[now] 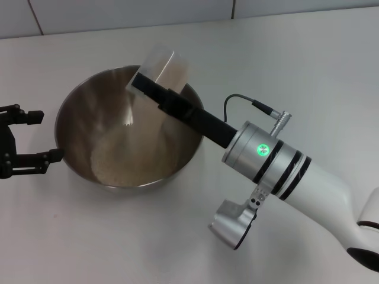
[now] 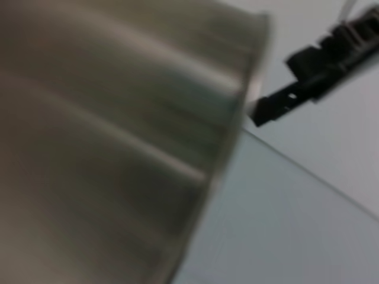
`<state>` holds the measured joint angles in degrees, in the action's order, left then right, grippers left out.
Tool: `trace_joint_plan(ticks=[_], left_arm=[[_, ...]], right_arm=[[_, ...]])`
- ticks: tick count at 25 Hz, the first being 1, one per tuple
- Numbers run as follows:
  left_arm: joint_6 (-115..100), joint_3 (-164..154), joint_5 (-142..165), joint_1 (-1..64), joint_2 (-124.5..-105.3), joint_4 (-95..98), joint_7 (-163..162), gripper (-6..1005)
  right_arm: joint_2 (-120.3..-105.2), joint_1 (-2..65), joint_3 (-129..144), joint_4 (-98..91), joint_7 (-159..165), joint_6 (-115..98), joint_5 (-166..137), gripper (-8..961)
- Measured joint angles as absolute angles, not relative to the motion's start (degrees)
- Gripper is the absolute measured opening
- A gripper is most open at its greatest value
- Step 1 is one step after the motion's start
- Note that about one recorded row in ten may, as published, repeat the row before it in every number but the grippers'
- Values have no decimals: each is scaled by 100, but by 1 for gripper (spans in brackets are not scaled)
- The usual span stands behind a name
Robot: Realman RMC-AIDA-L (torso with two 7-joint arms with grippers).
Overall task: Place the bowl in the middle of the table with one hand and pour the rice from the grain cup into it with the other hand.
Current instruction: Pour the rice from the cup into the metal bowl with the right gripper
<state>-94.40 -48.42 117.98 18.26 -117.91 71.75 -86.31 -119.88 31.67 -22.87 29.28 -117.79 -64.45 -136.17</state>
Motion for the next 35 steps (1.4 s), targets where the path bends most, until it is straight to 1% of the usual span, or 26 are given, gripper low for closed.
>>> trace_joint_plan(ticks=[9,16,19,21,26,31,35], left_arm=[[-9439,-4846,11918,1907,-11794,7167,-8631,817],[-9439,-4867,11919,1920,-11795,7170,-8631,817],[-9439,-4873,11918,1923,-11795,7172,-8631,817],[-9439,-4874,11919,1917,-11795,7172,-8631,817],[-9459,-4881,11918,1905,-11795,7172,-8631,816],[-9474,-4887,11916,1892,-11795,7181,-8631,817],[-9479,-4886,11916,1905,-11794,7181,-8631,818]], right_arm=[[-11988,3201,-2210,3158,-14575,-5794,-13746,23],[-11987,3176,-2469,3150,-14585,-5742,-14121,29],[-11987,3015,-2467,3872,-13504,-5815,-13181,32],[-11988,2867,-2482,4432,-12195,-5990,-12607,34],[-11973,2675,-2621,4865,-9057,-6747,-11631,39],[-11922,2345,-3232,4615,-5556,-7141,-11485,44],[-11954,2333,-3561,3604,-3296,-7150,-11543,47]])
